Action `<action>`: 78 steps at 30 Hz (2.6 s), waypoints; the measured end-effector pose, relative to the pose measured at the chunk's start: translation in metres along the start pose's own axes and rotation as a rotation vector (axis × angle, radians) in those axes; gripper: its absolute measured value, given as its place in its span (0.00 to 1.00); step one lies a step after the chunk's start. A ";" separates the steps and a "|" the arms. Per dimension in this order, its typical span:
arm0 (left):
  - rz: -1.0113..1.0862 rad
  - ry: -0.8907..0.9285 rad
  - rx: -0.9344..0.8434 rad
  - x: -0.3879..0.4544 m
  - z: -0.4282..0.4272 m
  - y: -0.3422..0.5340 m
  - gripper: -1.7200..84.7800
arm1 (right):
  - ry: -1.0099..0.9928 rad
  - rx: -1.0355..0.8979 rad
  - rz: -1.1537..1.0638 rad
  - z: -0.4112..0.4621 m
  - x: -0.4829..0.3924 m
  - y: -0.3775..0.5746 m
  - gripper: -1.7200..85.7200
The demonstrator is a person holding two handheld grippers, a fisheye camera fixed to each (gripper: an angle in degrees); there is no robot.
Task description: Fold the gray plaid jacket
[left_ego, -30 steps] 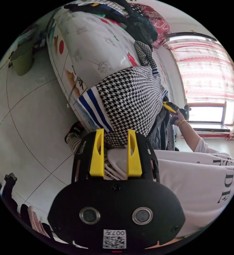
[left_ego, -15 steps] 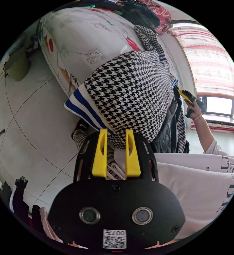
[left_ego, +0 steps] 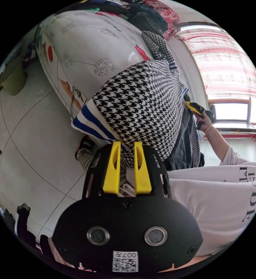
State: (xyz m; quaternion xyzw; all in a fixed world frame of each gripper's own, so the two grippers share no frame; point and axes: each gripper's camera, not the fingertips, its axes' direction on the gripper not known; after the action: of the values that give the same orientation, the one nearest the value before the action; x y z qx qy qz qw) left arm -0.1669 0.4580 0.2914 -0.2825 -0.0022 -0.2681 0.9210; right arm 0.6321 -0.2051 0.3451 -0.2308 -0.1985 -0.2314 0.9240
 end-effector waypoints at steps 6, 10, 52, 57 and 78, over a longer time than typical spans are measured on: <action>-0.008 0.010 0.012 0.009 -0.023 0.011 0.02 | -0.123 -0.045 0.023 0.008 -0.006 -0.014 0.04; -0.022 0.010 0.001 0.016 -0.041 0.016 0.01 | -0.029 -0.119 0.082 0.024 -0.006 -0.018 0.04; 0.726 -0.459 -0.137 0.254 0.104 0.050 0.02 | 0.278 -0.380 -0.414 -0.030 -0.248 0.199 0.02; 0.971 -0.646 -0.335 0.278 0.191 0.059 0.01 | 0.371 -0.237 -0.316 -0.042 -0.265 0.203 0.02; 0.776 -0.483 -0.231 0.303 0.187 0.074 0.01 | 0.578 0.405 0.939 -0.336 -0.022 0.496 0.11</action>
State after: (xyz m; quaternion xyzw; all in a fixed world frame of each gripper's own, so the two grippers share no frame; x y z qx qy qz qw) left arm 0.1567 0.4582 0.4574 -0.4172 -0.0808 0.1710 0.8889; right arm 0.9591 0.0176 -0.1049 -0.0406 0.1446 0.1917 0.9699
